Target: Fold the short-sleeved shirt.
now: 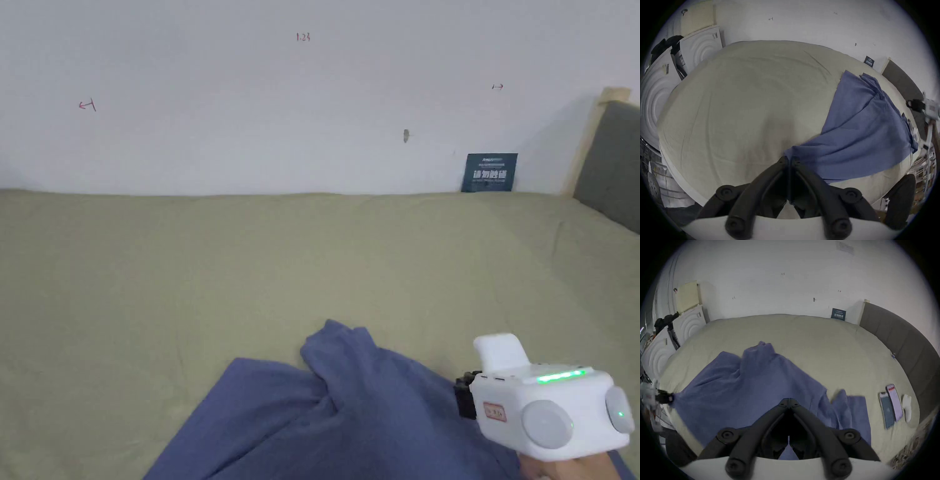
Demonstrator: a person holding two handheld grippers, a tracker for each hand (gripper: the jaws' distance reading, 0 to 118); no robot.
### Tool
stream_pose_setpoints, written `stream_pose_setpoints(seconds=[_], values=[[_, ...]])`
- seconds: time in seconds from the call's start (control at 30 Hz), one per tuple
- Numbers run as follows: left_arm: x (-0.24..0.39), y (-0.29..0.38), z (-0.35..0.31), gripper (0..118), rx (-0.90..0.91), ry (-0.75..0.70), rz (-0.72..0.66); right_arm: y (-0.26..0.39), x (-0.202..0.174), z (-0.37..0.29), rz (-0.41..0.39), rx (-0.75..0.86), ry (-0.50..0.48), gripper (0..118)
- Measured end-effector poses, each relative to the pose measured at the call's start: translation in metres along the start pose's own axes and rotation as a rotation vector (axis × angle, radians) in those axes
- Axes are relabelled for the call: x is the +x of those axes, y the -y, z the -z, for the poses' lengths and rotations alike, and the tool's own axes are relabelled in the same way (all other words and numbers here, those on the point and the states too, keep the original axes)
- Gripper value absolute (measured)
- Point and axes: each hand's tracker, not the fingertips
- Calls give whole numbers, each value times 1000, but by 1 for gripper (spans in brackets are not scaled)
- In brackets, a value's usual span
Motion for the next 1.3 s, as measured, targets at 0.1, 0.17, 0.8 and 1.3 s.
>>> stream_pose_setpoints(seconds=[0.1, 0.17, 0.8, 1.3], values=[[-4, -1, -1, 3, 0, 17, -11, -27, 8, 42, -21, -43, 4, 17], [1, -4, -5, 3, -1, 27, -26, -39, 13, 67, -29, -65, -21, 45], [-14, -14, 3, 3, -18, 7, -4, -43, -1, 70, -101, -147, -60, 0], [42, -150, -177, 3, 415, 59, 10, -94, 76, -257, -35, 352, 78, 0]])
